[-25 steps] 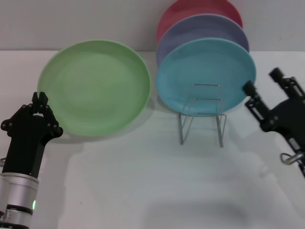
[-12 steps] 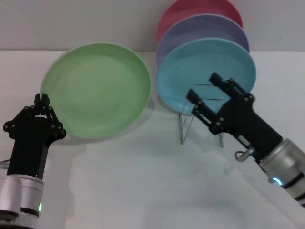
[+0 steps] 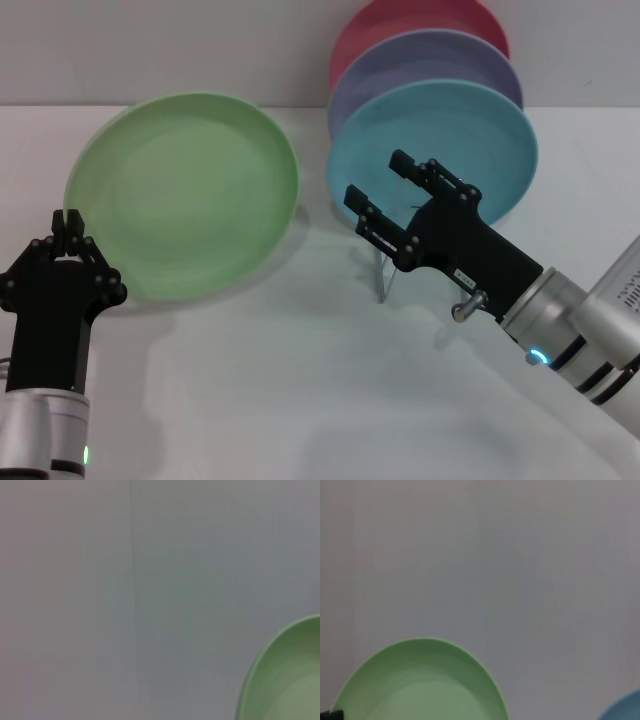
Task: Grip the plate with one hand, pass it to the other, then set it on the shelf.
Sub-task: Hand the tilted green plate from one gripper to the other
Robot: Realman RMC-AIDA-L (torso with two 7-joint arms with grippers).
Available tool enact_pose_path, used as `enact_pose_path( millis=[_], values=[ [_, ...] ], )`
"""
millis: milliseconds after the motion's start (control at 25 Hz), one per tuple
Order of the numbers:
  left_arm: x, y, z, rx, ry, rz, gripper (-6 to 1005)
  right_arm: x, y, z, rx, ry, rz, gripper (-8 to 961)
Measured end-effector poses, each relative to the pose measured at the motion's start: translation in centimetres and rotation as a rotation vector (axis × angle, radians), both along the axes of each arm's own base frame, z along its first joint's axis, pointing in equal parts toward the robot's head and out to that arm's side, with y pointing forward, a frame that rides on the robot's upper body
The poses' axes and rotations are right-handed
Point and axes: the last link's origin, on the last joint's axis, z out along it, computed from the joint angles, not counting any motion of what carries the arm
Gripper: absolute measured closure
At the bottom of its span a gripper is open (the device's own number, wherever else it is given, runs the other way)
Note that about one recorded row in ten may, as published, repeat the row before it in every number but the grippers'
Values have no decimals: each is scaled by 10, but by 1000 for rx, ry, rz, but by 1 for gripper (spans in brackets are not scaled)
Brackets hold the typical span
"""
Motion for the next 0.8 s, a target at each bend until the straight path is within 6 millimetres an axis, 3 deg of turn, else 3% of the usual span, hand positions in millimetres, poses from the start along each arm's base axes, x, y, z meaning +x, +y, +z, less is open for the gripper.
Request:
enact_pose_path(
  millis=[800],
  values=[
    [15,-9,-4,15,57,72,900,-25,20,-21,-73,-45,-23,261]
  ],
)
